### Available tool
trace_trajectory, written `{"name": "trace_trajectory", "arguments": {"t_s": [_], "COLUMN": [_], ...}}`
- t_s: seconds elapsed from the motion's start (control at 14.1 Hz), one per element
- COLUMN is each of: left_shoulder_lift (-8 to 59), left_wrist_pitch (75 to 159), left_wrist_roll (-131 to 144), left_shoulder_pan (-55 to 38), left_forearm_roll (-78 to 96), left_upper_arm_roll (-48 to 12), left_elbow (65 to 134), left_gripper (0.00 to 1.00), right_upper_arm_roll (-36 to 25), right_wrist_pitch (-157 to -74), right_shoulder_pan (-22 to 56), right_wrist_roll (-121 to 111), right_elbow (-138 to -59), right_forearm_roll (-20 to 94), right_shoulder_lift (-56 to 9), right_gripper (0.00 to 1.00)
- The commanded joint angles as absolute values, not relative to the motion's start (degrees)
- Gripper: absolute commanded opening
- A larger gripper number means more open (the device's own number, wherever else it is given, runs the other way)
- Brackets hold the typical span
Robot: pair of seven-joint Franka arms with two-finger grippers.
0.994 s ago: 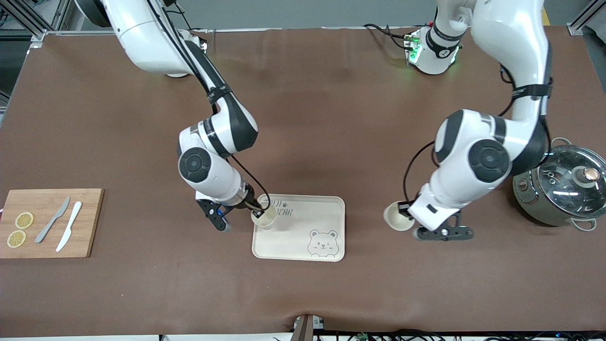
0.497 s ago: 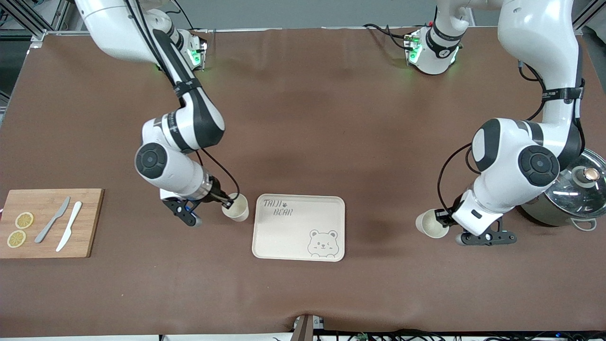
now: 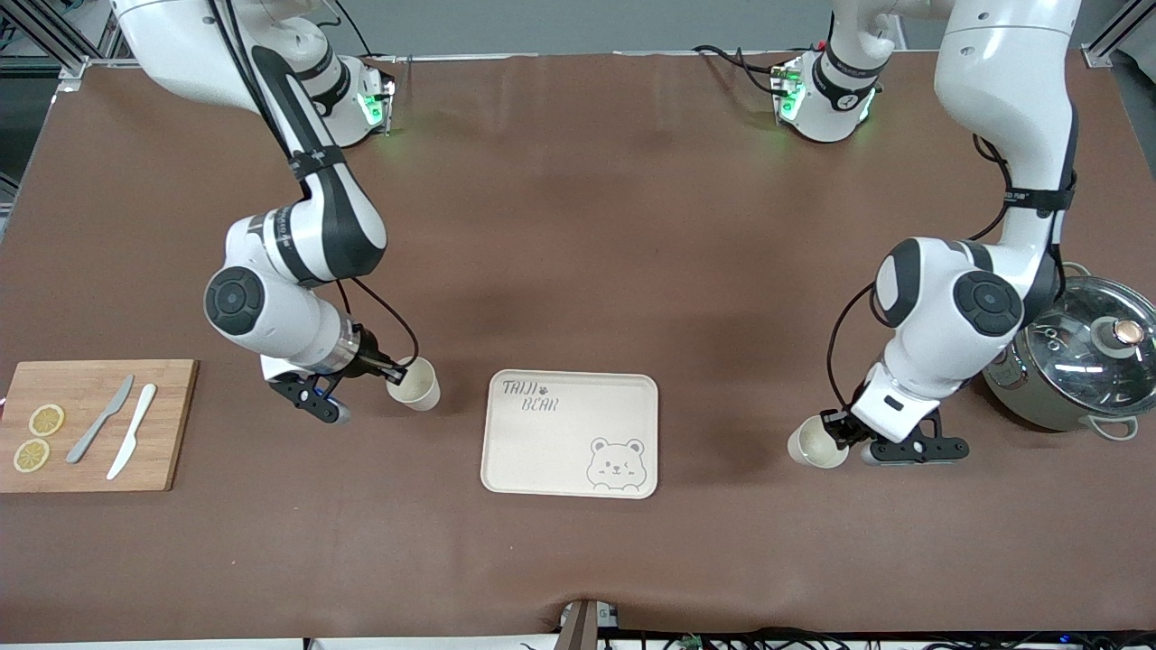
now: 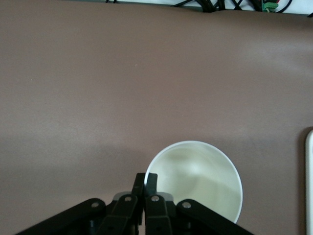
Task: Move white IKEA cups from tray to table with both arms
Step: 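Carry the cups outward and lower them onto the table with both grippers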
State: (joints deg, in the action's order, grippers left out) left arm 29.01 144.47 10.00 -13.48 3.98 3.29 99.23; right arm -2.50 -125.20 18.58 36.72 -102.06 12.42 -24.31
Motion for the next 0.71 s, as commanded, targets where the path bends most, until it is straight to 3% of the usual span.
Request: {"name": "trace_trajectory", "arguments": {"t_s": [0.0, 0.64], "left_shoulder_lift": [27.9, 31.8], "left_wrist_pitch": [147.0, 159.2], "left_wrist_roll": [9.8, 9.6], "left_shoulder_pan": [-13.4, -13.5], "left_forearm_roll": [5.3, 5.2], "left_upper_arm_roll": [3.1, 3.2], "left_elbow": [102.7, 107.7], "left_gripper": [0.0, 0.0], "right_upper_arm_roll": [-1.6, -1.7], "right_wrist_pitch": [-125.4, -124.6], "right_shoulder_pan": [15.0, 3.5], "right_wrist_roll": [30.9, 8.8], "right_elbow": [-106.8, -113.3], "right_forearm_roll": [11.7, 9.7], "right_shoulder_lift": [-21.0, -18.5], "right_gripper": [0.0, 0.0]}}
